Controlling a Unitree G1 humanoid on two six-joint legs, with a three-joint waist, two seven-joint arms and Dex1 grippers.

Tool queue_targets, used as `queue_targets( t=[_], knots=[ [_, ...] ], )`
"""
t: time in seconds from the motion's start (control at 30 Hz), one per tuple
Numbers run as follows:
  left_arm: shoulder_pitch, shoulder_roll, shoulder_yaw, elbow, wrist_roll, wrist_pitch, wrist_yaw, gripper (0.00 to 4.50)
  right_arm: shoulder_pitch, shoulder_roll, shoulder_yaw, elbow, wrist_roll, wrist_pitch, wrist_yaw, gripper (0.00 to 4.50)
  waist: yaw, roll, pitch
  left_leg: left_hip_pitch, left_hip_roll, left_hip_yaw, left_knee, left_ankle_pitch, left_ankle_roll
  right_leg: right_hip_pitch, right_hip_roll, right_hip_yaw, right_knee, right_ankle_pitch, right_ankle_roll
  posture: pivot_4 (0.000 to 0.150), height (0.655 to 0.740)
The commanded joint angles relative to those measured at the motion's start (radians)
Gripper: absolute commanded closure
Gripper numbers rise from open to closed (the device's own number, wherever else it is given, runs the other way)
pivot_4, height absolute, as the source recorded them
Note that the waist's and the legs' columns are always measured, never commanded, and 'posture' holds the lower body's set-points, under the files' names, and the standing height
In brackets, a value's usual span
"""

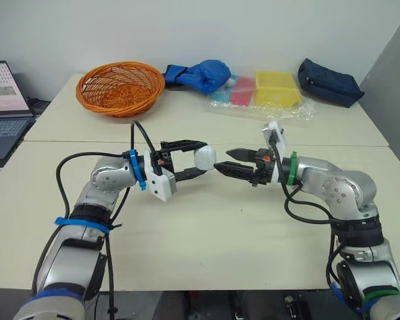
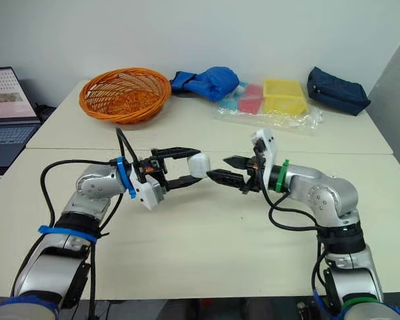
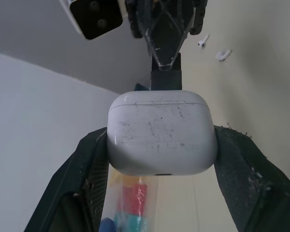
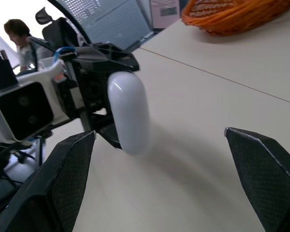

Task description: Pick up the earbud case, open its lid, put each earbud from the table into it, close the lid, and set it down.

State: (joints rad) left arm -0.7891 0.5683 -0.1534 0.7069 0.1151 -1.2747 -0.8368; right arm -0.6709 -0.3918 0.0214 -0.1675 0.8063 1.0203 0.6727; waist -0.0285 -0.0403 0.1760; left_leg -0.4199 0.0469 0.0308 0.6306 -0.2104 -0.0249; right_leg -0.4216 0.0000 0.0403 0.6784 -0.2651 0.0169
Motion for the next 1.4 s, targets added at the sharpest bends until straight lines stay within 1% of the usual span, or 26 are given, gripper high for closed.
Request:
queue_targets(
  t=[0.03,0.23,0.6,0.9,0.97,1.03,1.07,1.13,1.23,1.27,1.3,1.4],
  knots=[
    [-0.043,0.0,-0.02,0.06,0.028,-0.068,0.053,1.74,-0.019,0.013,0.01,-0.051,0.021,0.008,0.012,0.0,0.0,0.0,0.0,0.0,0.0,0.0,0.0,0.0,0.0,0.0,0.0,0.0,0.0,0.0,0.0,0.15,0.74],
    [-0.064,0.008,-0.046,0.115,0.062,-0.128,0.114,1.74,-0.037,0.069,0.007,-0.034,0.008,0.01,-0.032,0.0,-0.002,0.0,0.0,0.0,0.0,0.0,0.001,0.0,0.0,0.0,0.0,-0.001,0.002,0.0,0.0,0.15,0.74],
    [-0.103,0.019,-0.057,0.148,0.121,-0.178,0.208,1.74,-0.04,0.073,0.037,-0.009,-0.012,0.015,-0.03,0.0,-0.001,0.0,0.0,0.0,0.0,0.0,0.001,0.0,0.0,0.0,0.0,-0.001,0.002,0.0,0.001,0.15,0.74],
    [-0.117,0.021,-0.07,0.163,0.174,-0.187,0.271,1.74,-0.046,0.084,0.031,0.012,-0.023,0.007,-0.044,0.0,-0.001,0.0,0.0,0.0,0.0,0.0,0.001,0.0,0.0,0.0,0.001,-0.001,0.002,0.0,0.0,0.15,0.74],
    [-0.118,0.021,-0.075,0.162,0.18,-0.186,0.283,1.74,-0.046,0.082,0.038,0.018,-0.041,0.0,-0.042,0.38,-0.001,0.0,0.0,0.0,0.0,0.0,0.001,0.0,0.0,0.0,0.001,-0.001,0.002,0.0,0.0,0.15,0.74],
    [-0.121,0.022,-0.079,0.163,0.187,-0.185,0.295,1.74,-0.048,0.079,0.045,0.024,-0.058,-0.011,-0.034,0.92,-0.001,0.0,0.0,0.0,0.0,0.0,0.001,0.0,0.0,0.0,0.001,-0.001,0.002,0.0,0.0,0.15,0.74],
    [-0.121,0.022,-0.08,0.162,0.192,-0.186,0.301,1.74,-0.048,0.081,0.044,0.028,-0.062,-0.013,-0.034,1.37,-0.001,0.0,0.0,0.001,0.0,0.0,0.001,0.0,0.0,0.0,0.001,-0.001,0.002,0.0,0.0,0.15,0.74],
    [-0.123,0.021,-0.081,0.16,0.198,-0.183,0.312,1.74,-0.048,0.082,0.042,0.028,-0.066,-0.012,-0.029,1.97,-0.001,0.0,0.0,0.001,0.0,0.0,0.001,0.0,0.0,0.0,0.001,-0.001,0.002,0.0,0.0,0.15,0.74],
    [-0.125,0.023,-0.084,0.161,0.209,-0.181,0.328,1.74,-0.049,0.087,0.038,0.031,-0.072,-0.011,-0.025,3.15,-0.002,0.0,0.0,0.001,0.0,0.0,0.001,0.0,0.0,0.0,0.001,-0.001,0.002,0.0,0.0,0.15,0.74],
    [-0.126,0.023,-0.085,0.163,0.212,-0.181,0.332,1.74,-0.049,0.088,0.038,0.032,-0.075,-0.012,-0.023,3.47,-0.001,0.0,0.0,0.001,0.0,0.0,0.001,0.0,0.0,0.0,0.001,-0.001,0.002,0.0,0.0,0.15,0.74],
    [-0.127,0.024,-0.087,0.162,0.214,-0.182,0.337,1.74,-0.048,0.088,0.038,0.033,-0.08,-0.014,-0.021,3.56,-0.001,0.0,0.0,0.0,0.0,0.0,0.001,0.0,0.0,0.0,0.001,-0.001,0.002,0.0,0.0,0.15,0.74],
    [-0.123,0.026,-0.096,0.153,0.214,-0.186,0.346,1.74,-0.047,0.09,0.032,0.035,-0.085,-0.019,-0.024,3.56,-0.001,0.0,0.0,0.001,0.0,0.0,0.001,0.0,0.0,0.0,0.001,-0.001,0.002,0.0,0.0,0.15,0.74]
  ],
)
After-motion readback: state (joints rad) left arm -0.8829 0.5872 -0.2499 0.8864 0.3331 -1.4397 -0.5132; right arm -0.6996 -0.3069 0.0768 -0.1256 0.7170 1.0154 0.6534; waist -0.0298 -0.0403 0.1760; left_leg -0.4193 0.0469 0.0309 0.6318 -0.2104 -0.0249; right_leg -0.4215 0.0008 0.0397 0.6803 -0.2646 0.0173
